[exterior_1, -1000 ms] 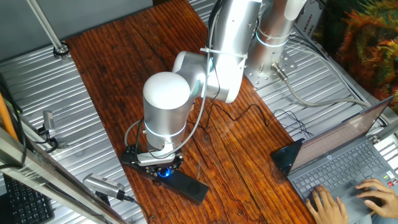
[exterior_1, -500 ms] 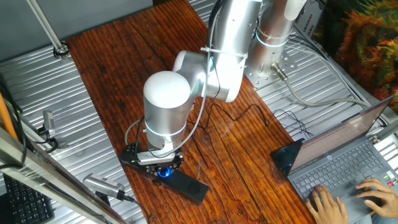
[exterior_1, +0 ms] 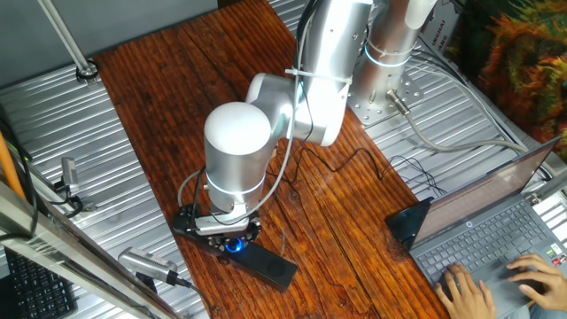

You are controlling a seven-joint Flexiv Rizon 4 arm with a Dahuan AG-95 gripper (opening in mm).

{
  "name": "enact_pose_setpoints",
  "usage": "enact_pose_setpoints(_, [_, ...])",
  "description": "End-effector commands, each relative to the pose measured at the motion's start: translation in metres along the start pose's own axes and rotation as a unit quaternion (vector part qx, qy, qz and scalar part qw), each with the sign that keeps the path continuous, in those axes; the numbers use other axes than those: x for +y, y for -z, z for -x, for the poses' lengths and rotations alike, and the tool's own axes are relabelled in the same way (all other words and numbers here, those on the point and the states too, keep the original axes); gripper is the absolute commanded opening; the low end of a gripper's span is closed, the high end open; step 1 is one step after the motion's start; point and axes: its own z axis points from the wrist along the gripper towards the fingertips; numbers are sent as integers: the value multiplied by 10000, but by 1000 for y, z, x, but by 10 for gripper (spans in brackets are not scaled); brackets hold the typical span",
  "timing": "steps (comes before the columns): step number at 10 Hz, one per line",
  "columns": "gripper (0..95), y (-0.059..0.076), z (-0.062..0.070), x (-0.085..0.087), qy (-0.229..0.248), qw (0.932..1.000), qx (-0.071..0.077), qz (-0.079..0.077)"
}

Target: Turn the knob to increase the volume of the speaker

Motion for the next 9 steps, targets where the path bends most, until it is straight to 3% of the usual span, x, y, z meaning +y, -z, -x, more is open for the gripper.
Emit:
enact_pose_setpoints(1, [380,0,0,0,-16,10000,1,1])
enact_pose_setpoints(7, [380,-1,0,1,-99,10000,-6,-1])
enact_pose_setpoints(8, [190,-1,0,1,-114,9999,-9,2])
enact_pose_setpoints(9, [190,-1,0,1,-124,9999,-10,2])
